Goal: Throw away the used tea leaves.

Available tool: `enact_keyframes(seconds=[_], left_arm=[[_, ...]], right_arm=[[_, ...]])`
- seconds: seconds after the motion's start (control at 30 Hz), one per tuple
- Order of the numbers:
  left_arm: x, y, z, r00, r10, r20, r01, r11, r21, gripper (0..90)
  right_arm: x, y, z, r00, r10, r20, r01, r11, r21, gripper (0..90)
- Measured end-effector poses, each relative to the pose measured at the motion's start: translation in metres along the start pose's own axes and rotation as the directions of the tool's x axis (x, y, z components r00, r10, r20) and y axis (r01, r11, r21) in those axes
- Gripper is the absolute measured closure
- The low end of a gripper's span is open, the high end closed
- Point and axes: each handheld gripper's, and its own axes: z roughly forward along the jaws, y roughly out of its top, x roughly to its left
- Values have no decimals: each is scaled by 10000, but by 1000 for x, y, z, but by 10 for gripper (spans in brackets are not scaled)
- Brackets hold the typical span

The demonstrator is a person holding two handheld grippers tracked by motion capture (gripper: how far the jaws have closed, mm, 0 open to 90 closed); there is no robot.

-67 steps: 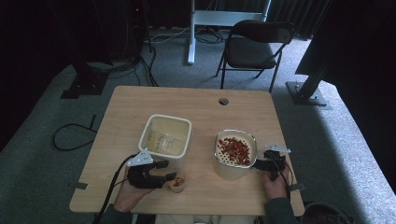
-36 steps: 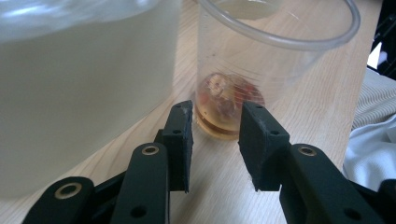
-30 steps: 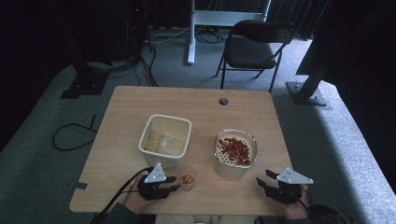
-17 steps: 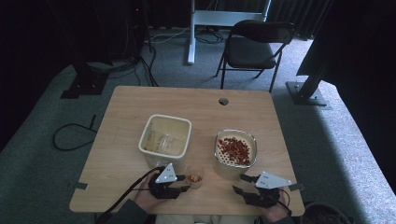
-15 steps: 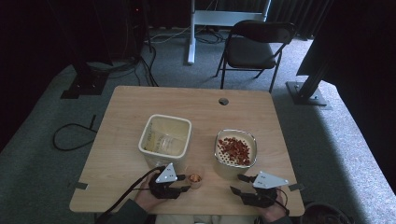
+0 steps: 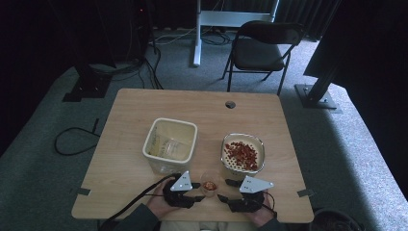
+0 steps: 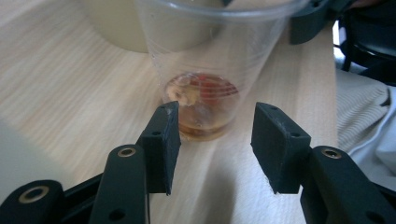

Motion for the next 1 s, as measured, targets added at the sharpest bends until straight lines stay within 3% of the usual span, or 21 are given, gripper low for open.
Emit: enact_keyframes(seconds=[0.3, 0.5, 0.67, 0.77, 1.0], left_arm=[[-8, 4, 8, 9989, 413, 222, -415, 9991, 62, 525], [-6, 6, 7, 9987, 486, -134, -487, 9987, -123, 498], [-4, 11, 1, 9980, 479, -414, -505, 9967, -638, 449], [-3, 11, 0, 9980, 466, -427, -495, 9964, -682, 428], [-5, 14, 3, 9980, 629, 57, -624, 9958, -671, 401]], right_arm=[[4, 6, 8, 10000, 7, 48, -4, 9972, -748, 285], [8, 9, 12, 9995, -169, 284, 199, 9942, -1060, 273], [7, 8, 10, 9995, -100, 314, 133, 9941, -1079, 274], [7, 7, 10, 9994, -66, 335, 101, 9944, -1053, 275], [10, 3, 7, 10000, 11, 76, -5, 9966, -823, 289]])
